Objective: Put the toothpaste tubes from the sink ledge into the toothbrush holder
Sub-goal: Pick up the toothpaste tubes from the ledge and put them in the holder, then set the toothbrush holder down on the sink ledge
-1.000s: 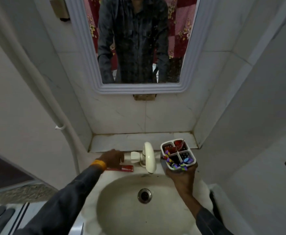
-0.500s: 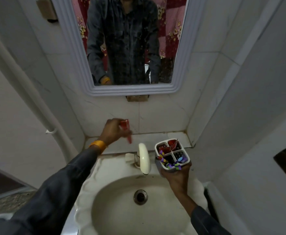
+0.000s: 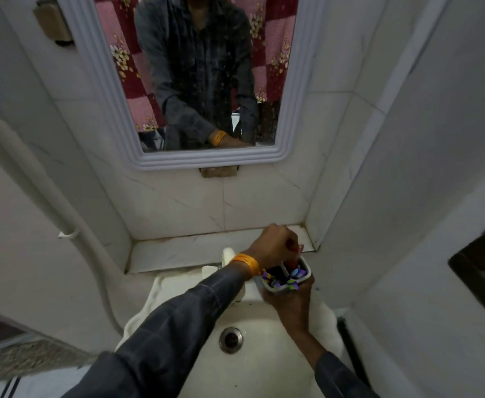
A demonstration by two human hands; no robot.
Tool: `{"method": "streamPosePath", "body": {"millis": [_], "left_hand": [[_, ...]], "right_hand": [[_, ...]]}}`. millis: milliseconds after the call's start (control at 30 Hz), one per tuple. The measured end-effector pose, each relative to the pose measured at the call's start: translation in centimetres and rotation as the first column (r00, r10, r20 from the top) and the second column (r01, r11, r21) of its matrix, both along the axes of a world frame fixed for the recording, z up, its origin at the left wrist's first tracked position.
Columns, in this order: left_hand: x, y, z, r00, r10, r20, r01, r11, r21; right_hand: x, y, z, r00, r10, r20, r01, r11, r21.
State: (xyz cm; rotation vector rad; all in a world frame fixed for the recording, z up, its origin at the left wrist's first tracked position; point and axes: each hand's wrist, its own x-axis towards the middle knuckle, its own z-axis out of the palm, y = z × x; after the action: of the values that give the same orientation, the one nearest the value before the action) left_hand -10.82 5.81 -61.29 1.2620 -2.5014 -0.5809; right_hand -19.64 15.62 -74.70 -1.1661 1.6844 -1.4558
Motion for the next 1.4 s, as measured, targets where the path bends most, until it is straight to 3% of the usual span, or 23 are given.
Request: {"method": "streamPosePath", "body": {"millis": [167,367,467,533,633,733,933,1133,1300,1400], "left_hand": [[-1.0,0.6,-0.4,0.989,-0.09,0.12,0.099,0.992,-0.077],[0.3,-0.1,-0.4,0.997,-0.067,0.045,0.067,0.998,-0.018],[1.7,-0.7,0.0,0.996,0.061,-0.064,-0.063,0.998,-0.022],[3.0,-1.3,-0.1,0.976,0.197,-0.092,-0.204,0.977,-0.066],[4.6,-2.5,-0.2,0.935,0.353,-0.04,-0.355,0.926,-0.127],[5.3,-3.6,-0.2,0.91,0.412,0.043,-0.396,0.895,-0.205],[4.4,-5.5,-1.0,0.917,0.369,0.152,-0.316,0.905,-0.286],[4.1,-6.5,-2.4,0.922,0.337,0.193,-0.26,0.905,-0.338],[4.9,-7.2,-3.9,0.918,0.327,0.225,-0.226,0.897,-0.38],[5.1,-7.0,-3.7,0.911,0.351,0.216,-0.266,0.901,-0.341]], "right_hand": [[0.2,0.0,-0.6,1.0,0.026,-0.006,-0.026,0.999,0.035],[0.5,0.2,0.3,0.998,0.0,0.069,0.0,1.0,0.0],[1.0,0.2,1.1,0.994,-0.006,0.105,0.011,0.999,-0.045],[0.7,-0.4,0.9,0.995,-0.064,0.082,0.063,0.998,0.016],[0.2,-1.4,1.8,0.994,-0.109,0.002,0.108,0.993,0.056],[-0.4,-2.9,4.3,0.988,-0.153,0.036,0.152,0.987,0.048],[-2.8,-8.1,7.5,0.973,-0.229,0.007,0.228,0.972,0.062],[-3.9,-11.5,4.7,0.959,-0.271,-0.077,0.277,0.958,0.069],[-3.5,-12.0,2.0,0.955,-0.292,0.044,0.289,0.955,0.065],[-4.2,-12.7,0.4,0.969,-0.247,0.029,0.241,0.961,0.136]]}}
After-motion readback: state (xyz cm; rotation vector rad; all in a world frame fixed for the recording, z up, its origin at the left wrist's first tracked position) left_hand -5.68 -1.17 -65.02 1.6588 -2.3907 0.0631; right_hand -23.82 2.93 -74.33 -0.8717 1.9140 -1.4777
